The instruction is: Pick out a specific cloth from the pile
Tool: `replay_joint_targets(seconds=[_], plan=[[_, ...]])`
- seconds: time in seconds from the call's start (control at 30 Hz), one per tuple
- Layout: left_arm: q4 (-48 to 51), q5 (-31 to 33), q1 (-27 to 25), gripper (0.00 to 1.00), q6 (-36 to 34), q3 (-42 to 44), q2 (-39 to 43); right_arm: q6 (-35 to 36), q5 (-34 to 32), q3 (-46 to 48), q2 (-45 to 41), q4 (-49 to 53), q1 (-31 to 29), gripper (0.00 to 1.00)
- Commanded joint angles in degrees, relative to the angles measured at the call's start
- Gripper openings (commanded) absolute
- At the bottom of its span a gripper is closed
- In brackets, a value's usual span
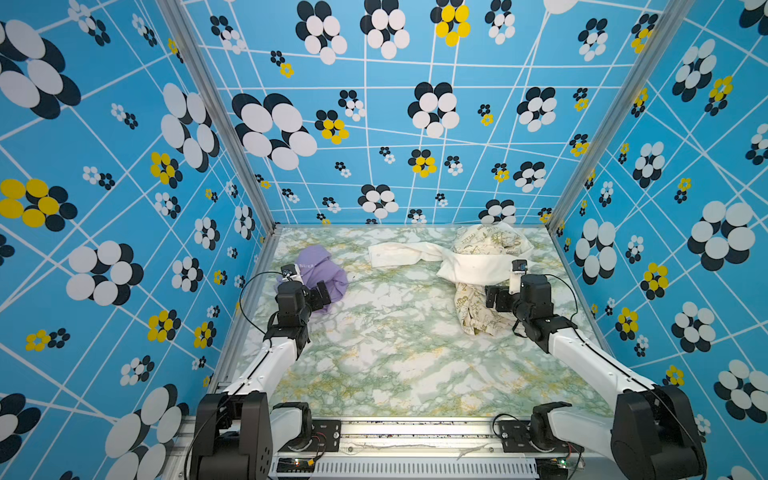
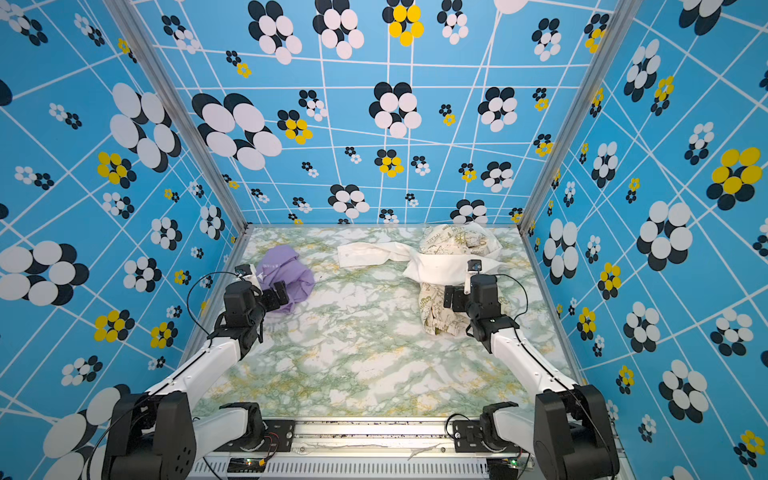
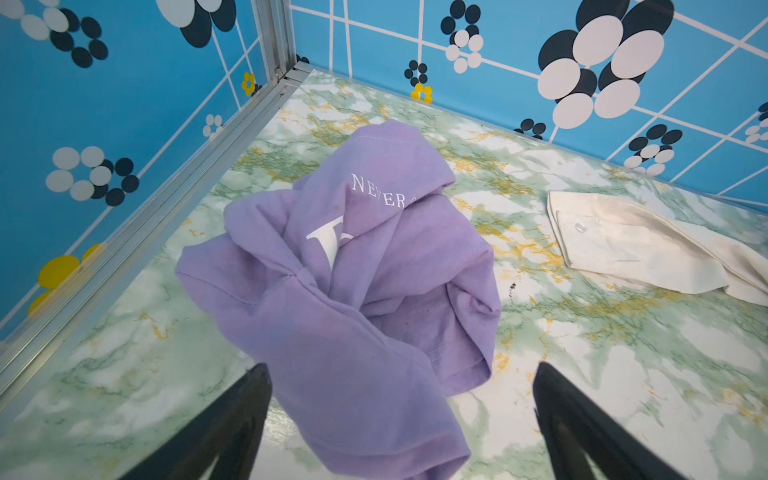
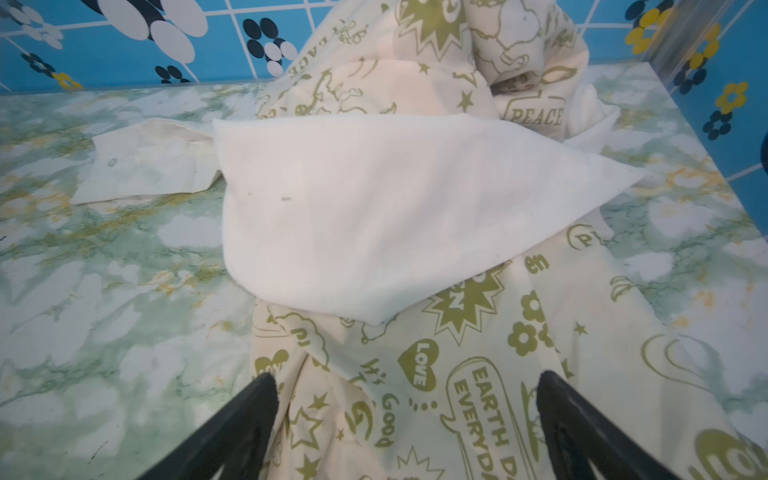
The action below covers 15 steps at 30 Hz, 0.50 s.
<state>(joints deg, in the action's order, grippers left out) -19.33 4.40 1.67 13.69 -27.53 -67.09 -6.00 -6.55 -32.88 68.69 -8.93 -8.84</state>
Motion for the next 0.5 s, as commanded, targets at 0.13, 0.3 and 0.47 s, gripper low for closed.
replay_joint_targets(seconds=[0.13,0.3,0.47], plan=[[-18.4,0.87,0.72,0.99,-5.81,6.56,-3.74,3.09,-5.31,7.82,3.21,-20.95,1.72,0.99],[-26.45,-0.67,0.78,0.99,-7.27,8.7,-8.01,3.62,-4.44,9.9,7.22,-27.17,3.89,0.99],[-32.82,-1.08,0.68,0.99,-7.88,9.73,-12.76,5.63,-2.77,9.81,9.21,-29.48,4.38,0.99]])
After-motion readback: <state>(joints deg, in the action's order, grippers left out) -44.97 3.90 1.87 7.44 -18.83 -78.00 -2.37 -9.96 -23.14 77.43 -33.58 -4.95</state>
